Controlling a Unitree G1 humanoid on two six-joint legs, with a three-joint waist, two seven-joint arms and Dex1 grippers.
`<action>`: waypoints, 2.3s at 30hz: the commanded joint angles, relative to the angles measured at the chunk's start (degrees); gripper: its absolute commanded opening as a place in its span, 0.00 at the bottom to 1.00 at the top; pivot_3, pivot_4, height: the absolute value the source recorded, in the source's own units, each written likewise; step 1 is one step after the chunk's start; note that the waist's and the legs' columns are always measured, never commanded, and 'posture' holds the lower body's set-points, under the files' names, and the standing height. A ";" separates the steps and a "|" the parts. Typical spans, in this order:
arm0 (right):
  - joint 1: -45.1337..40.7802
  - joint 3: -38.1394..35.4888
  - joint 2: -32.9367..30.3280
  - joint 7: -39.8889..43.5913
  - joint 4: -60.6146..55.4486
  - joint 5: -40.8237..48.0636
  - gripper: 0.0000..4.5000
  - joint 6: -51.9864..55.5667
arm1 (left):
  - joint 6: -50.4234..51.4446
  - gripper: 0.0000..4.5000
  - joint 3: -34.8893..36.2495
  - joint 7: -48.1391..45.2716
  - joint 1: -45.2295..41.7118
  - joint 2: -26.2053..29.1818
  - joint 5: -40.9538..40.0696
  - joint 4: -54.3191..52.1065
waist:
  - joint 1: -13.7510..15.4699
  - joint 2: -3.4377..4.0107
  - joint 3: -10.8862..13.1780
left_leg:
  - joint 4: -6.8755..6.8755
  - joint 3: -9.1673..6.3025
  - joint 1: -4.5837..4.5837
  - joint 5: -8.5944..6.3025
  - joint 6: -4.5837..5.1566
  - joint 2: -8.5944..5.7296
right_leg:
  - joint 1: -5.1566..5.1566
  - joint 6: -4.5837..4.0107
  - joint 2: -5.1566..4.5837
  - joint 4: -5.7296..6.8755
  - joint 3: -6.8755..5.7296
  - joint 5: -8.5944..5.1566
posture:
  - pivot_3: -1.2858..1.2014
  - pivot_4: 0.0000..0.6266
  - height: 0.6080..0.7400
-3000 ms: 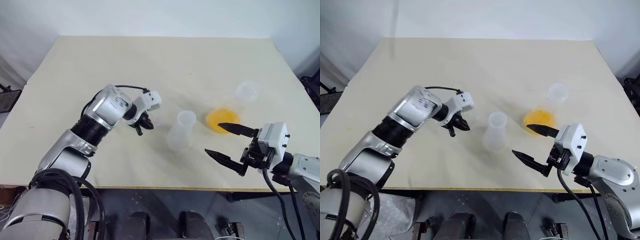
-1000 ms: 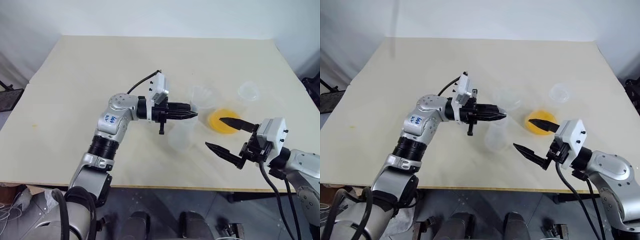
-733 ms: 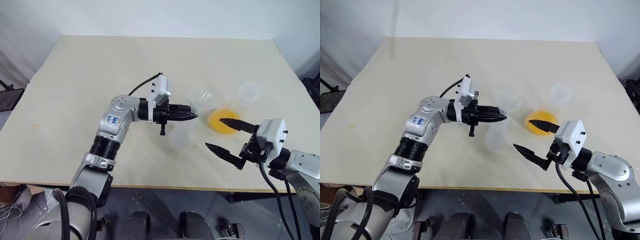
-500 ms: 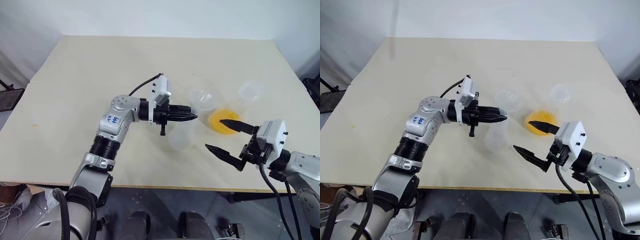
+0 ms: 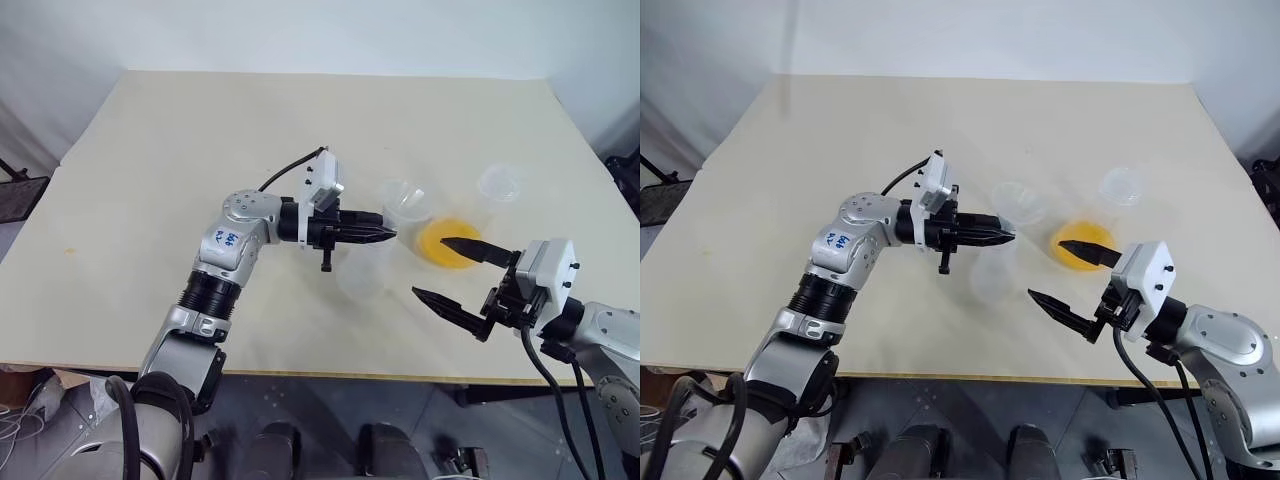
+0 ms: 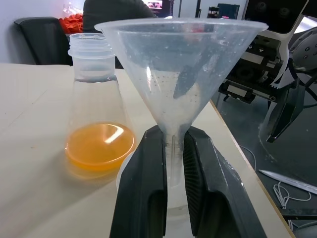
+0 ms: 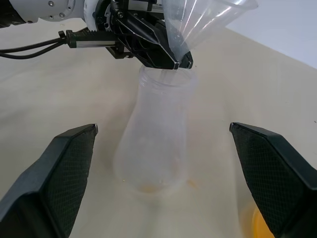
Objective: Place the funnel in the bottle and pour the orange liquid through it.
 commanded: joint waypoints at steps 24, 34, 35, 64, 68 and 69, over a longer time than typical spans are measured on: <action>-1.03 -2.21 -1.32 0.42 -1.02 1.05 1.00 -0.43 | 0.53 1.00 -0.48 0.17 -0.69 0.13 0.41 -2.37 | 0.01 0.00 0.00 | 0.01 0.00 0.00 0.00 0.00 0.00 | 0.01 0.00 0.00 0.00 0.00 0.00 | 0.52 0.24 1.00; -1.69 -2.19 -1.52 0.68 -0.43 0.97 1.00 -0.34 | 2.13 1.00 -0.24 -0.45 -0.27 0.71 -0.48 -4.87 | -0.02 0.00 0.00 | 0.01 0.00 0.00 0.00 0.00 0.01 | 0.01 0.00 0.00 0.00 0.00 0.00 | 0.52 0.24 1.00; -1.77 -2.17 -1.52 0.72 -0.36 0.95 1.00 -0.35 | 2.19 1.00 -0.30 -0.72 -0.11 0.95 -0.54 -5.34 | -0.02 0.00 0.00 | 0.01 0.00 0.00 0.00 0.00 0.01 | 0.01 0.00 0.00 -0.01 0.00 0.00 | 0.52 0.24 1.00; -5.02 -1.64 -2.46 2.46 1.92 0.94 1.00 0.26 | 2.87 1.00 1.06 0.36 2.15 3.93 -0.99 -8.78 | -0.02 0.00 0.00 | 0.01 0.00 -0.01 0.00 0.00 0.04 | 0.01 0.00 -0.01 -0.03 0.01 0.00 | 0.52 0.24 1.00; -5.27 -2.13 -3.35 3.39 3.01 0.97 1.00 0.26 | 2.65 1.00 2.80 -0.72 3.46 6.76 -1.87 -9.40 | -0.06 0.00 0.00 | 0.00 -0.01 -0.01 0.00 0.00 0.06 | 0.00 0.00 0.00 -0.03 0.01 0.00 | 0.52 0.24 1.00; -5.37 -2.16 -3.60 3.62 3.32 0.95 1.00 0.22 | 2.19 1.00 3.22 -0.99 3.81 7.68 -1.85 -9.18 | -0.15 0.00 0.00 | 0.00 0.00 -0.01 0.00 0.00 0.07 | 0.00 0.00 0.00 -0.03 0.01 0.00 | 0.52 0.24 1.00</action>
